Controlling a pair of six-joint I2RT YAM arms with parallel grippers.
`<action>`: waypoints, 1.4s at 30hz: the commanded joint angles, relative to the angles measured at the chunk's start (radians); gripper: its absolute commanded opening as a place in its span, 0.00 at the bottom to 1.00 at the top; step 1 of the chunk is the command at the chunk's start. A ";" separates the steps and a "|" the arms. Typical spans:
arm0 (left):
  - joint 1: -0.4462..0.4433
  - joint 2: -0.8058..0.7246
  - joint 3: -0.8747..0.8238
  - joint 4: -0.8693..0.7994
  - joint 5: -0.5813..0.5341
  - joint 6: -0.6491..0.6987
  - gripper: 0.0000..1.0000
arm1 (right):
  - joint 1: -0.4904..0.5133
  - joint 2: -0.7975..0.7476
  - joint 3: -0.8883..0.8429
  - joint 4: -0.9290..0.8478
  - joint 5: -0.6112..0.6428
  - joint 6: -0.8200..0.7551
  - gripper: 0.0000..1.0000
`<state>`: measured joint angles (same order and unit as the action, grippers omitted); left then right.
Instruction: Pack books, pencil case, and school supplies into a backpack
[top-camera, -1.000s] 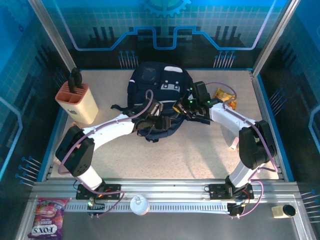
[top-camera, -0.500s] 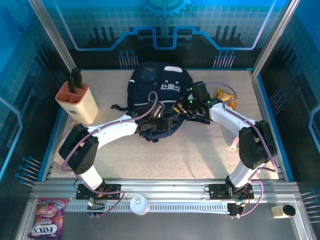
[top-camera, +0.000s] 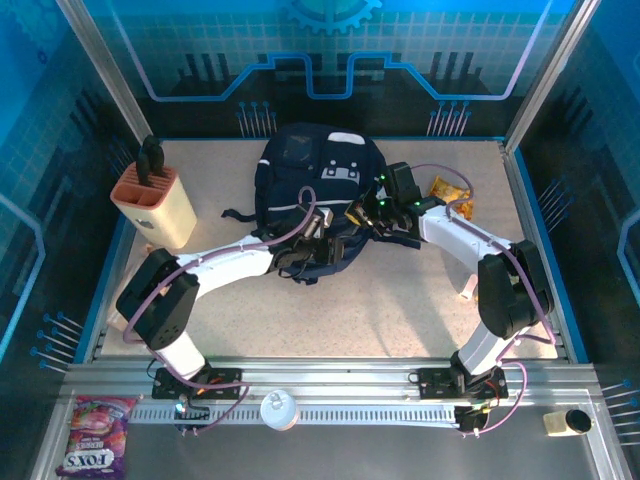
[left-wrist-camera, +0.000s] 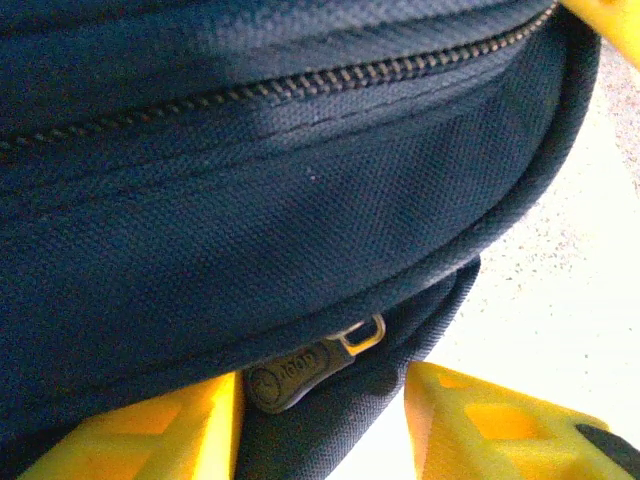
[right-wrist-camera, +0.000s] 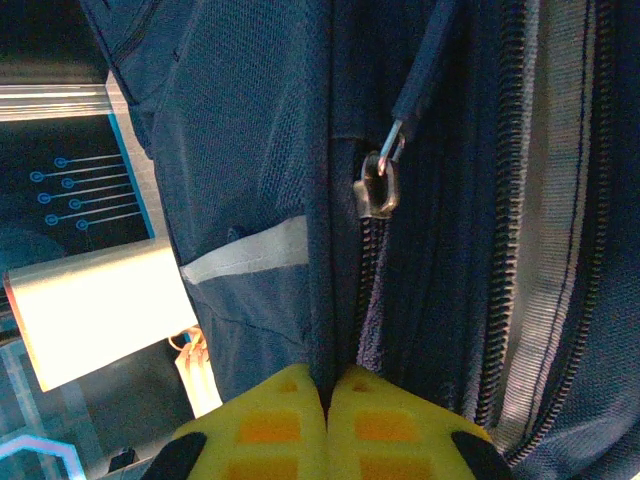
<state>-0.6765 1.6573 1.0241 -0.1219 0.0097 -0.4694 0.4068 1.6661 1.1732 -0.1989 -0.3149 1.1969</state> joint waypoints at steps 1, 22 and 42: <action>-0.011 -0.027 -0.016 0.085 -0.036 0.028 0.44 | 0.015 -0.035 0.039 0.067 -0.051 -0.013 0.00; -0.065 -0.029 0.027 0.058 -0.344 -0.013 0.20 | 0.019 -0.036 0.025 0.078 -0.050 -0.012 0.00; -0.033 -0.030 0.058 0.005 -0.218 -0.151 0.25 | 0.016 -0.045 0.007 0.081 -0.045 -0.019 0.00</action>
<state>-0.7174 1.6245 1.0470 -0.1329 -0.2035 -0.6125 0.4080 1.6661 1.1732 -0.1646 -0.3225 1.1965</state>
